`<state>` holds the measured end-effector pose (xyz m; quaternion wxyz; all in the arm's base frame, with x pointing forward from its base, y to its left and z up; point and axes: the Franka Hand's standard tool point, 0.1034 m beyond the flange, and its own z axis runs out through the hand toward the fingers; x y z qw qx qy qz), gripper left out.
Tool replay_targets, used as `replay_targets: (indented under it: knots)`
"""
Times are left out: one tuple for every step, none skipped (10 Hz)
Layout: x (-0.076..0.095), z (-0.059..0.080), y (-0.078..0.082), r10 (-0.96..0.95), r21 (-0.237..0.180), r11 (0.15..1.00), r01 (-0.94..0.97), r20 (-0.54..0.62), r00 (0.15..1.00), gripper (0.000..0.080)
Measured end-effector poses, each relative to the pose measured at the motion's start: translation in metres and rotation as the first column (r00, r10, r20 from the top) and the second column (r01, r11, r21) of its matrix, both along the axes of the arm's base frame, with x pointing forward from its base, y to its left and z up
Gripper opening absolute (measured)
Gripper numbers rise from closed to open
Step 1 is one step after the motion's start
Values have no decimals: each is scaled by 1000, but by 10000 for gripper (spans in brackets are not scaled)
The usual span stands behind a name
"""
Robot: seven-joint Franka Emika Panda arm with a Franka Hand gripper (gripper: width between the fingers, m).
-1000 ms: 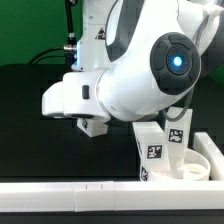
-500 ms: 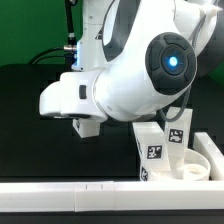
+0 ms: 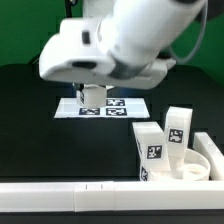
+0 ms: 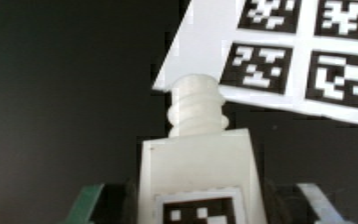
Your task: Assemble stool
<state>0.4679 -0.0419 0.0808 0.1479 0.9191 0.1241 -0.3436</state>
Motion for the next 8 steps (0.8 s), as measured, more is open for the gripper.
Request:
replay_targets:
  knots:
    - [5, -3, 0, 11, 20, 1000, -12, 59, 998, 330]
    - [7, 0, 1, 17, 41, 999, -21, 106, 994, 330]
    - [12, 6, 9, 14, 76, 997, -27, 166, 986, 330]
    - [30, 34, 25, 7, 129, 991, -36, 220, 975, 330]
    - [52, 63, 35, 31, 164, 983, -81, 287, 957, 330]
    - [63, 71, 37, 64, 176, 975, -138, 372, 926, 330]
    - [60, 66, 35, 60, 190, 970, -154, 426, 903, 331]
    - [59, 65, 34, 59, 196, 966, -165, 457, 887, 331]
